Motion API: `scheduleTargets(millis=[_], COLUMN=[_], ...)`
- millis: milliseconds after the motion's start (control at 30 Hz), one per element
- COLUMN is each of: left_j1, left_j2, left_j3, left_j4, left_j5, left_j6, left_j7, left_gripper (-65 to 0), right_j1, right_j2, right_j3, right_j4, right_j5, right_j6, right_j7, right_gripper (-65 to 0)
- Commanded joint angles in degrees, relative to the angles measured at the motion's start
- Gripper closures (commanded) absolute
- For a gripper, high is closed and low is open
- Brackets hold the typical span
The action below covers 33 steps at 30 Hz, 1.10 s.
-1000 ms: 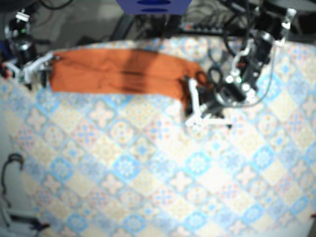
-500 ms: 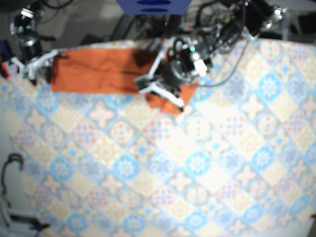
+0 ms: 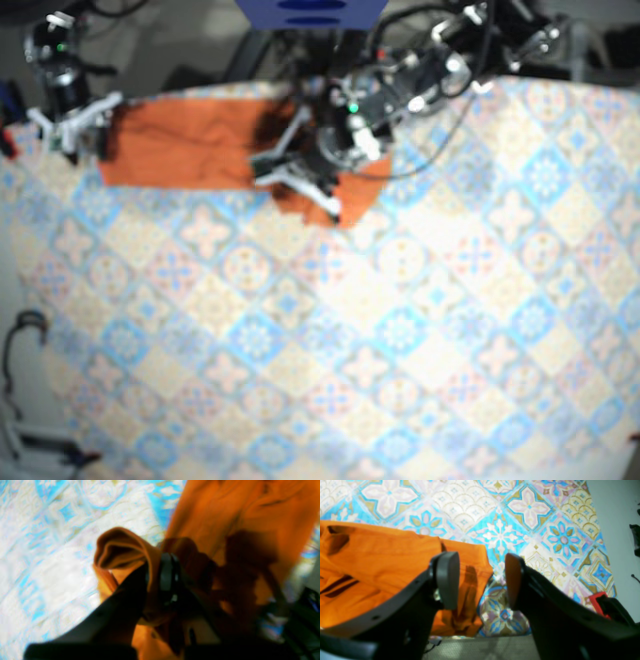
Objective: Fold the T-shirt properly
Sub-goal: 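Pull the held strip end toward the strip's middle with the left gripper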
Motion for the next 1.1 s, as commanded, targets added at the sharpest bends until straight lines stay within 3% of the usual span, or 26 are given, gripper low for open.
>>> scheduleTargets(millis=[0,100,467,567,667,867,967,1067], left_j1=[-0.6,-0.5,-0.5,-0.6,-0.1,3.6,5.0,4.9], left_j2=[0.4,0.4,0.4,0.4,0.3,-2.0,-1.8,-1.8], left_j3=[0.2,1.7,2.5,1.0,-4.8,-23.1,-32.5,-37.4], left_j4=[0.4,-0.7,-1.1,-0.6,2.5,8.4,7.4,3.2], left_j5=[-0.2,-0.2,-0.4,-0.6,-1.7,-17.1,-28.9,-40.8], left_j6=[0.3,0.3,0.2,0.2,0.2,0.3,0.3,0.2], left_j7=[-1.4,-1.8,-3.8,-3.8,-3.7,-3.2,0.9,3.0], left_gripper=[0.0,-1.5,-38.7,-45.3,-47.9,-48.1,-48.1,-48.1], right_j1=[-0.1,-0.1,-0.1,-0.1,-0.1,-0.1,0.0,0.1], right_j2=[0.8,0.7,0.7,-0.1,-0.1,-0.1,-0.1,-0.1], right_j3=[0.4,0.4,0.4,0.4,0.4,0.3,0.3,0.3], right_j4=[1.1,1.1,1.1,1.1,1.1,1.1,1.1,1.1], right_j5=[0.9,0.9,1.0,1.0,1.0,1.0,1.0,1.0], right_j6=[-0.2,-0.2,-0.2,-0.2,-0.2,-0.2,-0.2,-0.2], right_j7=[1.5,1.6,1.7,1.8,1.8,1.8,1.8,1.8], right_gripper=[-28.6,-28.7,-28.8,-28.8,-28.8,-28.8,-28.8,-28.8])
